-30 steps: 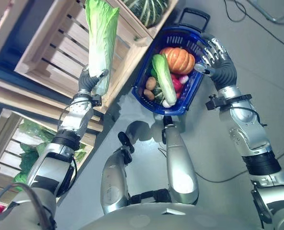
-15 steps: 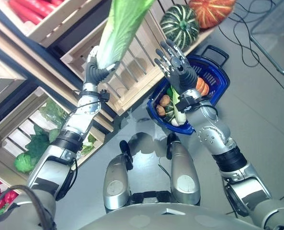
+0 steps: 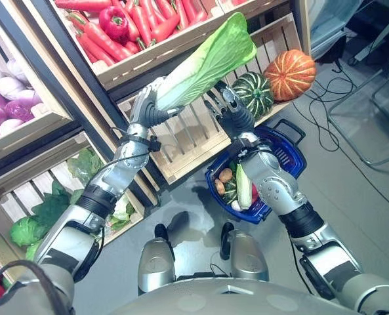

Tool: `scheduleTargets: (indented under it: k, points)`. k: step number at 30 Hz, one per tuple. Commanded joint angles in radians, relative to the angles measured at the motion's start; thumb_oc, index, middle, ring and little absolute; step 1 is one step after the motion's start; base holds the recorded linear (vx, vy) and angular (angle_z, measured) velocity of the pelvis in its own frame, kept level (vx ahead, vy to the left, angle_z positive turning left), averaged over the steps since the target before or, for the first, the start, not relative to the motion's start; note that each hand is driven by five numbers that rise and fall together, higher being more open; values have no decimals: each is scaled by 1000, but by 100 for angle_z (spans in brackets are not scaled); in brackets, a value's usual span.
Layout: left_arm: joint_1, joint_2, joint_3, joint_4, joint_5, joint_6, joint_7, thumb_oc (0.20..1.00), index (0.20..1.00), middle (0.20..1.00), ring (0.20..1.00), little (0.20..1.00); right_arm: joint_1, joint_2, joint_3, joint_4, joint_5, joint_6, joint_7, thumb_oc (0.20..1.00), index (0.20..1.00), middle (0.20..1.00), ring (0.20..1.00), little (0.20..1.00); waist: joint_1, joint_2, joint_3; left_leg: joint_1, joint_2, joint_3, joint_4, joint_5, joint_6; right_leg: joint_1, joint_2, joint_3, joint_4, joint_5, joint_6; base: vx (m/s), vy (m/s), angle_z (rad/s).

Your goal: Pick up fruits and vegetables into the basket

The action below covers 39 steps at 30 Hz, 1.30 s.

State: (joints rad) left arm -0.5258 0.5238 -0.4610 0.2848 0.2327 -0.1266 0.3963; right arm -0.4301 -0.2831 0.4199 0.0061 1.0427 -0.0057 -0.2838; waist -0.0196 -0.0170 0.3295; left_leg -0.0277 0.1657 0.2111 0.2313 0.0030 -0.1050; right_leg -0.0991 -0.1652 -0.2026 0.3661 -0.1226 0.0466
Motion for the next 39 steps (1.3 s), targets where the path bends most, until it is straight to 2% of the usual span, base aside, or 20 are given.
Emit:
scheduleTargets:
  k: [1,5,11,17,25,30,36,39]
  points:
    - [3,1,-92,-150,118,-31,-9,200,200,200,200,200,-17,71,44,-35,24,-28,-25,1000,1000,1000,1000,1000,2,-25,-47,21,-37,39,73,-164,64,83,-34,-8,-133,39,54,0,0,0]
    - [-5,1,-120,-158,177,14,-14,200,200,200,200,200,-22,78,48,-12,24,-36,-59,1000,1000,1000,1000,1000,3,-24,-48,28,-38,39,68,-167,65,89,-35,-9,-137,41,59,0,0,0]
    - [-18,4,-158,-183,340,77,-15,200,200,200,200,200,-40,79,40,2,26,-19,-115,1000,1000,1000,1000,1000,6,-25,-47,32,-38,40,70,-174,65,96,-38,-11,-143,41,64,0,0,0]
    - [-49,-5,-230,-179,463,126,-12,200,200,200,200,200,-66,92,55,28,74,-24,-119,1000,1000,1000,1000,1000,9,-35,-45,33,-35,42,70,-179,66,99,-39,-11,-145,41,71,0,-6,0]
    - [-71,-31,-303,-164,552,149,-35,200,200,200,200,200,-99,114,64,36,133,-16,-122,1000,1000,1000,1000,1000,12,-44,-43,32,-30,42,69,-181,64,101,-39,-15,-149,42,78,-2,-8,0]
    - [-80,-54,-346,-150,616,170,-42,200,200,200,200,200,-112,140,72,43,230,-3,-127,1000,1000,1000,1000,1000,12,-48,-46,35,-26,41,64,-181,62,102,-41,-17,-153,44,83,0,0,0]
    - [-97,-82,-379,-125,589,168,-51,200,200,200,200,200,-143,173,79,60,292,-13,-144,1000,1000,1000,1000,1000,15,-50,-49,37,-25,39,55,-176,58,107,-40,-20,-163,47,85,-5,-3,1]
    - [-94,-103,-381,-98,434,166,-97,200,200,200,200,200,-170,199,88,73,240,-21,-155,1000,1000,1000,1000,1000,19,-45,-53,39,-25,34,51,-172,54,109,-42,-23,-162,47,85,0,0,0]
